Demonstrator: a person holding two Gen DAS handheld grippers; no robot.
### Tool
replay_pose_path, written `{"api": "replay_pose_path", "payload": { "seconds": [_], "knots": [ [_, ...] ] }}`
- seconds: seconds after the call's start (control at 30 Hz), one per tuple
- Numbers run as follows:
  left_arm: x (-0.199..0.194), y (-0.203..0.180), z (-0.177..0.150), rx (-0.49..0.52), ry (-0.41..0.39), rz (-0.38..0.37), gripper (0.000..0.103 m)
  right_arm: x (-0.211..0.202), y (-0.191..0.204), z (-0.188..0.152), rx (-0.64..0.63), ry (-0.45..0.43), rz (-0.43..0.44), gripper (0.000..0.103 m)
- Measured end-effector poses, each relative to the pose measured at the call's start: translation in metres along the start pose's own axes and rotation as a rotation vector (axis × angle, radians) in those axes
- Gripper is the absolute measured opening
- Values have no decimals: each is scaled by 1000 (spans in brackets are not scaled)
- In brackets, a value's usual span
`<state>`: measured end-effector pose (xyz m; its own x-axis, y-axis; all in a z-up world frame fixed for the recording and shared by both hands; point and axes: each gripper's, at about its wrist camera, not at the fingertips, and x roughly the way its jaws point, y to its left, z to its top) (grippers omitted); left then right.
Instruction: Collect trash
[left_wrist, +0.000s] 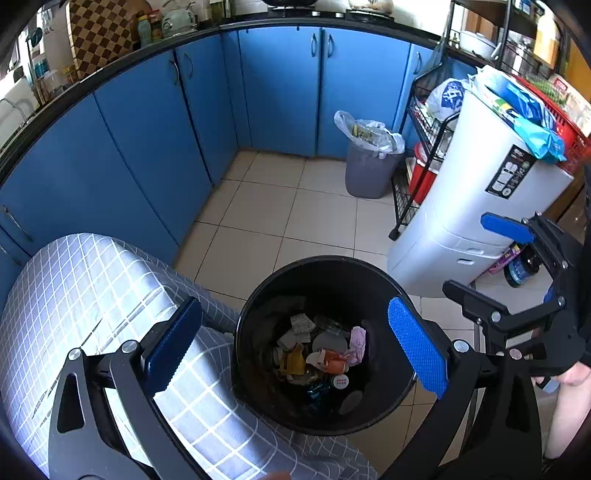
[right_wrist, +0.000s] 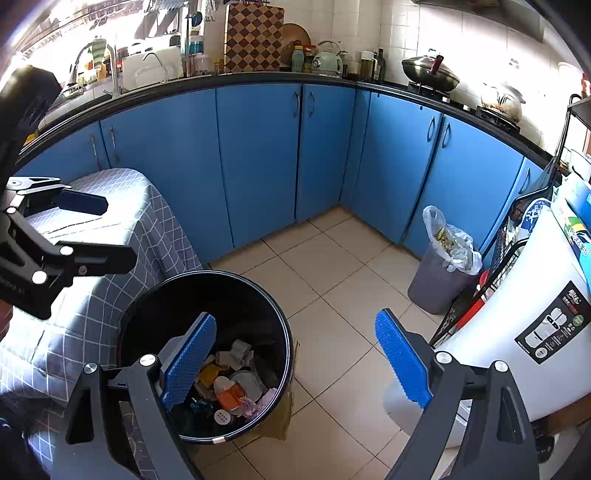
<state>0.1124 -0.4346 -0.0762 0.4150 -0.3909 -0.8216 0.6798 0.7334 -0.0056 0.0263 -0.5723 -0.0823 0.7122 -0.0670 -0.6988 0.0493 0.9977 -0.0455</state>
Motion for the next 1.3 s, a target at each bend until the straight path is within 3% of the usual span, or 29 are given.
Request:
{"api": "replay_pose_path", "payload": {
  "seconds": [0.1, 1.3],
  "knots": [
    [-4, 1, -4, -2, -6, 2, 99, -3, 0, 0, 16, -3, 1, 93],
    [-26, 4, -8, 6, -46, -3, 99, -11, 15, 3, -29, -3, 8, 93]
  ]
}}
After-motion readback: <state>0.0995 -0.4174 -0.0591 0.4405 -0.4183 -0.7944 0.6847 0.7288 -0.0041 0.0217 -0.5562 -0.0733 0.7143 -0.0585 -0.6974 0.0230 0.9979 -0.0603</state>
